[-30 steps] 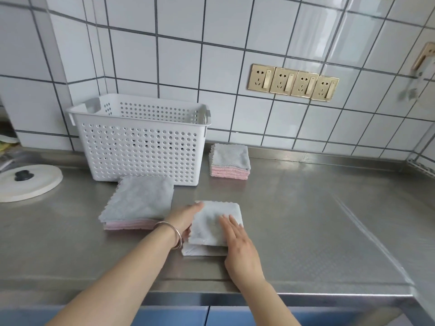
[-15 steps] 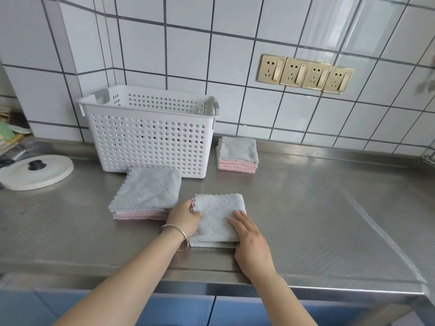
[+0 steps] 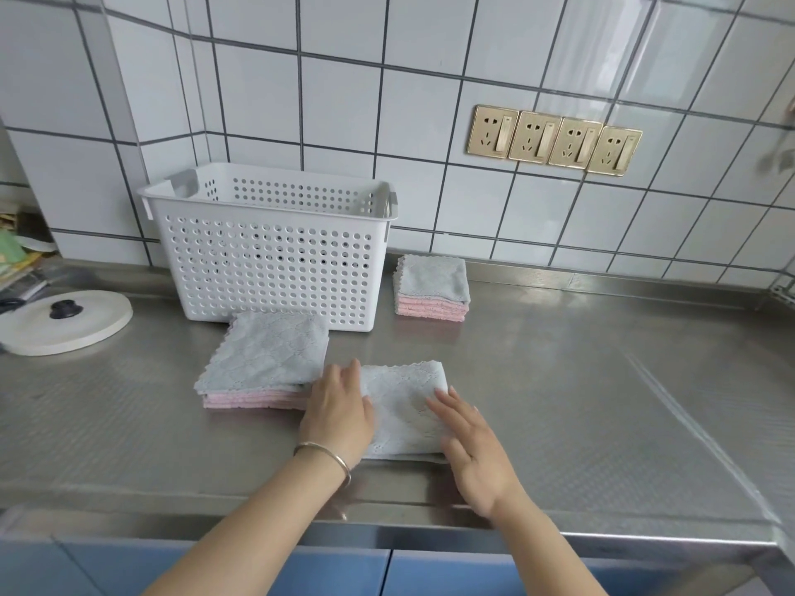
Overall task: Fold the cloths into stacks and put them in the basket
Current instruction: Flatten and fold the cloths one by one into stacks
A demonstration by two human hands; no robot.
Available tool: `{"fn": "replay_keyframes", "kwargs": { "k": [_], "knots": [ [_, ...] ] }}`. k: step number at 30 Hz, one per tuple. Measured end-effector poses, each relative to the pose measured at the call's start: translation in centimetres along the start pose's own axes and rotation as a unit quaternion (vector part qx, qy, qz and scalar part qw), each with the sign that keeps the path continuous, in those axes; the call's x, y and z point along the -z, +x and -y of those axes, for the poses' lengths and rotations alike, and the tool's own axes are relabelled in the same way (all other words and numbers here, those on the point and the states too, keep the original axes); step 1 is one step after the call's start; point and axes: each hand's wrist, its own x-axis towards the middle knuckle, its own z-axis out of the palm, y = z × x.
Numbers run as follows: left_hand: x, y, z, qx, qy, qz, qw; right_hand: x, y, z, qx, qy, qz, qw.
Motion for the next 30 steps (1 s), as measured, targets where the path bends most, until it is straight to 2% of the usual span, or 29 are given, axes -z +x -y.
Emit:
{"fn": "replay_keyframes", "kwargs": {
  "k": [2, 3, 6, 9, 11, 15, 18, 20, 22, 23, 26, 30],
  "knots": [
    [-0.5, -0.1, -0.8, -0.109, 0.034, -0.047, 0.992, 0.7, 1.4, 0.0, -0.013, 0.016, -0.026, 0.999],
    [-0.5, 0.0, -1.5, -0.136, 0.053, -0.001, 0.989, 0.9, 2.3, 0.0, -0.019, -0.01, -0.021, 1.0],
    [-1.4, 0.2, -2.1, -0.097, 0.099, 0.167, 0.976, 0.5, 3.9, 0.3, -0.025, -0.165, 0.07, 0.984],
    [-2.3, 0.1, -1.4, -0.058, 0.104, 0.2, 0.973, -0.9, 4.1, 0.3, -0.053, -0.219, 0.143, 0.964],
    [-2.4, 0.1, -1.1, -0.048, 0.091, 0.211, 0.972, -1.2, 4.1, 0.2, -0.075, -0.203, 0.142, 0.966],
    [-1.9, 0.5, -1.1, -0.045, 0.062, 0.218, 0.973, -1.2, 4.4, 0.4, -0.086, -0.211, 0.139, 0.964],
    [-0.9, 0.4, -0.9, -0.021, -0.005, 0.202, 0.979, -1.2, 4.5, 0.8, -0.099, -0.157, 0.124, 0.975],
    [-0.2, 0.0, -0.5, 0.028, -0.057, 0.135, 0.989, -0.9, 4.4, 1.1, -0.134, -0.075, 0.043, 0.987],
    [0.3, -0.4, -0.1, 0.073, -0.081, 0.087, 0.99, -0.5, 4.1, 1.5, -0.206, 0.004, -0.053, 0.977],
    [0.4, -0.6, -0.1, 0.086, -0.095, 0.084, 0.988, -0.4, 4.0, 1.7, -0.24, 0.032, -0.075, 0.967],
    [0.5, -0.9, -0.5, 0.092, -0.111, 0.092, 0.985, -0.5, 3.9, 2.0, -0.289, 0.054, -0.062, 0.954],
    [0.3, -0.8, -0.1, 0.122, -0.166, 0.084, 0.975, -0.9, 3.0, 2.6, -0.282, 0.061, -0.068, 0.955]
  ]
}}
